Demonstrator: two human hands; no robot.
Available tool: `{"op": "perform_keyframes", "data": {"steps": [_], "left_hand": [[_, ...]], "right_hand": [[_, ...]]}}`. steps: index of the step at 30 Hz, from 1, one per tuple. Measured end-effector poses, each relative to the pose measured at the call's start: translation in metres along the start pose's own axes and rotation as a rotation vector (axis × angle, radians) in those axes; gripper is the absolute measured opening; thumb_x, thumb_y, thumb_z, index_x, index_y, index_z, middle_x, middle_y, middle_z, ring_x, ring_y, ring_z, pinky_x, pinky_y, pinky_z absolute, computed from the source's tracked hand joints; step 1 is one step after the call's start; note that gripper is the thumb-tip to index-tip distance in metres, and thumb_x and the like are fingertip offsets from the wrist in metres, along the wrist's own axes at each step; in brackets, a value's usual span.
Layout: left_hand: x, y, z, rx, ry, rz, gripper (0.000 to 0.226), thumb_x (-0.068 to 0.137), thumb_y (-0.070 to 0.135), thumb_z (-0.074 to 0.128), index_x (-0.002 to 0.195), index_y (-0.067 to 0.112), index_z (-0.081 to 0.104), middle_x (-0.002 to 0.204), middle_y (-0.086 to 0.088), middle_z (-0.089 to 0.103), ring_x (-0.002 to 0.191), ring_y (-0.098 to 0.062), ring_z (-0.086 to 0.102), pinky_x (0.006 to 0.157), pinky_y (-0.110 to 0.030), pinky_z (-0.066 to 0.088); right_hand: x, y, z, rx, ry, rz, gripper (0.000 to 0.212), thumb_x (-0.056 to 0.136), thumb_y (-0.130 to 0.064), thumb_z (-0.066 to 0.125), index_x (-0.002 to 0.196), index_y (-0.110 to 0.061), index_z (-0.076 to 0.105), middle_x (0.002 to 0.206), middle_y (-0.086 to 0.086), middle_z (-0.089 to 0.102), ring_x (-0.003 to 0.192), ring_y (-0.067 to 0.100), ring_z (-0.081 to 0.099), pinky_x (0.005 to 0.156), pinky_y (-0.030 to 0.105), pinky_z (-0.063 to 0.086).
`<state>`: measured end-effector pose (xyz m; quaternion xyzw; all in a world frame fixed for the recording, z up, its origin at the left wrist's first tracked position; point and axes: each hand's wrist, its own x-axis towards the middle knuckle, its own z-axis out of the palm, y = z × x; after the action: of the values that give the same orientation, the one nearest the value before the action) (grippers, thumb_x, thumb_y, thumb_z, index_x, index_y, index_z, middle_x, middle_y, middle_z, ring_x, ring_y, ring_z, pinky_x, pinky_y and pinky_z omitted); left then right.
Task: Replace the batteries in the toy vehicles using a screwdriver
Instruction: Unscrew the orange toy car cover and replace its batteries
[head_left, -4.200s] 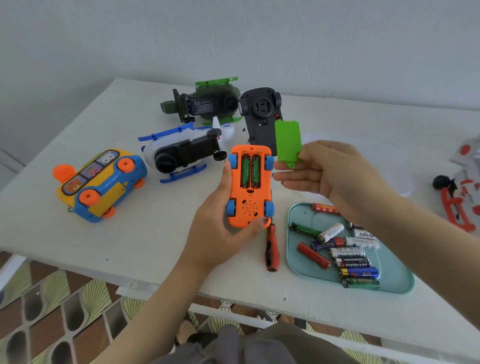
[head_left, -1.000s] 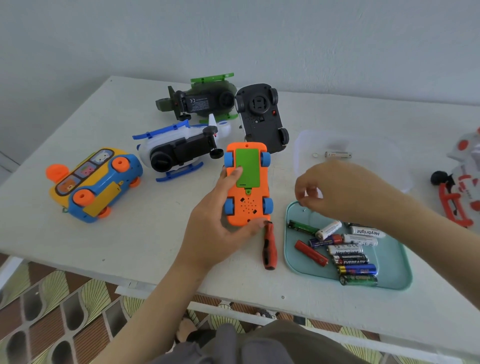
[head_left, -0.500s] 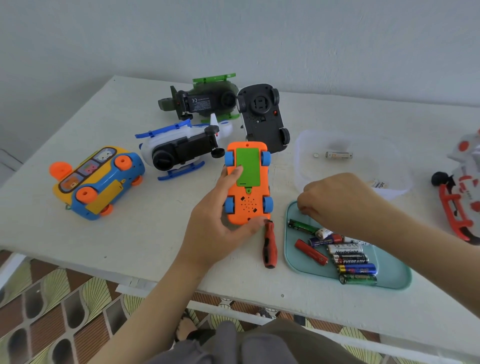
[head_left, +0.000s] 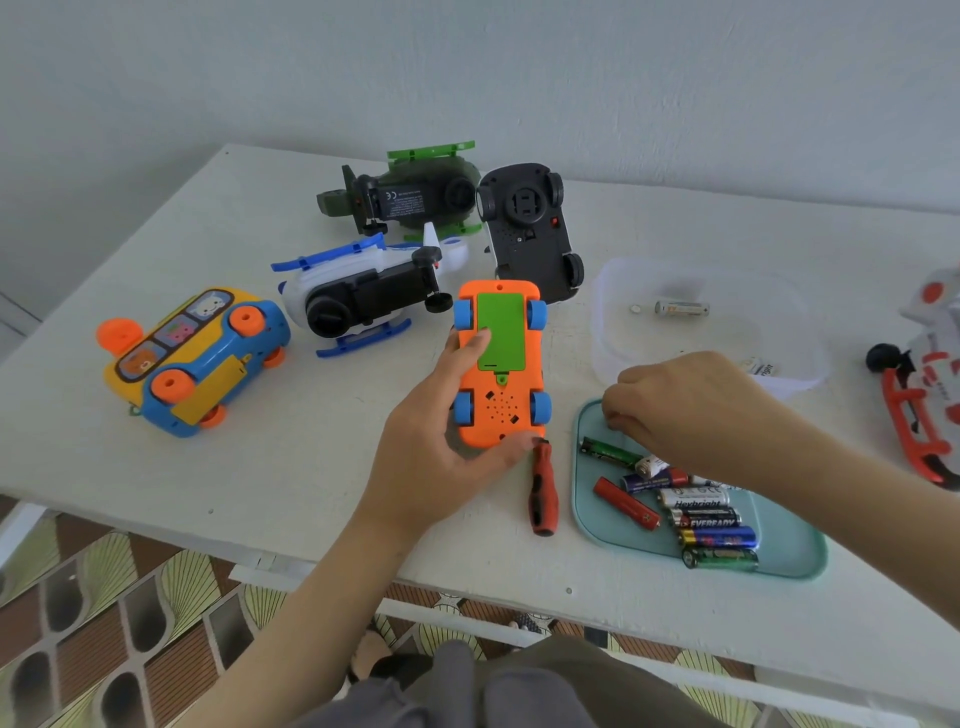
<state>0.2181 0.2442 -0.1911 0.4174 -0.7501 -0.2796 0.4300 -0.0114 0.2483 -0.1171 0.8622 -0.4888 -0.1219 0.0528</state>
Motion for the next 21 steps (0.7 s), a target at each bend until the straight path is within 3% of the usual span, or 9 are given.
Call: {"op": "perform_keyframes", "data": {"steps": [8, 12, 14, 17, 19, 21], "left_hand": [[0.000, 0.000, 0.000, -0.009, -0.001, -0.003, 0.080, 0.078, 0.058, 0.066, 0.143, 0.023, 0.034, 0.137, -0.006, 0.053, 0.119, -0.007, 0.057, 0.090, -0.012, 0.047], [0.000, 0.000, 0.000, -0.009, 0.003, -0.001, 0.080, 0.078, 0.054, 0.069, 0.143, 0.023, 0.034, 0.137, -0.007, 0.053, 0.119, -0.008, 0.058, 0.090, -0.014, 0.049], [-0.001, 0.001, -0.001, -0.011, 0.005, 0.001, 0.080, 0.078, 0.056, 0.068, 0.143, 0.025, 0.034, 0.137, -0.007, 0.054, 0.118, -0.010, 0.058, 0.091, -0.015, 0.049], [-0.001, 0.001, -0.001, -0.019, 0.006, -0.005, 0.079, 0.078, 0.058, 0.067, 0.142, 0.026, 0.034, 0.137, -0.006, 0.054, 0.118, -0.009, 0.058, 0.090, -0.014, 0.049], [0.000, 0.000, -0.001, -0.015, 0.007, -0.002, 0.079, 0.078, 0.056, 0.068, 0.143, 0.026, 0.034, 0.137, -0.006, 0.053, 0.118, -0.009, 0.058, 0.090, -0.013, 0.048], [0.000, 0.001, -0.001, -0.014, 0.009, -0.001, 0.079, 0.078, 0.054, 0.069, 0.142, 0.026, 0.034, 0.137, -0.006, 0.053, 0.117, -0.009, 0.058, 0.089, -0.013, 0.048]], "right_hand": [[-0.004, -0.002, -0.001, -0.027, -0.018, 0.028, 0.030, 0.104, -0.034, 0.028, 0.109, -0.022, 0.055, 0.098, -0.007, 0.057, 0.080, 0.016, 0.059, 0.061, 0.026, 0.034], [-0.004, -0.002, 0.003, 0.013, 0.067, 0.024, 0.022, 0.103, -0.033, 0.034, 0.100, -0.023, 0.054, 0.091, -0.008, 0.058, 0.075, 0.014, 0.059, 0.056, 0.025, 0.033], [-0.004, 0.001, 0.002, 0.251, 0.053, 0.094, 0.021, 0.100, -0.034, 0.038, 0.101, -0.023, 0.056, 0.092, -0.012, 0.060, 0.077, 0.004, 0.056, 0.064, 0.019, 0.037], [-0.002, 0.001, -0.005, 0.829, 0.116, 0.233, 0.009, 0.094, -0.018, 0.055, 0.088, -0.015, 0.061, 0.069, -0.016, 0.064, 0.051, -0.002, 0.052, 0.053, 0.009, 0.037], [-0.001, -0.002, -0.012, 1.252, 0.088, 0.288, 0.009, 0.093, -0.005, 0.056, 0.084, -0.003, 0.057, 0.072, -0.008, 0.072, 0.041, 0.004, 0.050, 0.045, 0.014, 0.041], [-0.001, -0.003, -0.016, 1.505, 0.075, 0.298, 0.011, 0.090, 0.004, 0.056, 0.080, 0.002, 0.054, 0.079, 0.007, 0.074, 0.042, 0.013, 0.052, 0.041, 0.021, 0.045]]}}
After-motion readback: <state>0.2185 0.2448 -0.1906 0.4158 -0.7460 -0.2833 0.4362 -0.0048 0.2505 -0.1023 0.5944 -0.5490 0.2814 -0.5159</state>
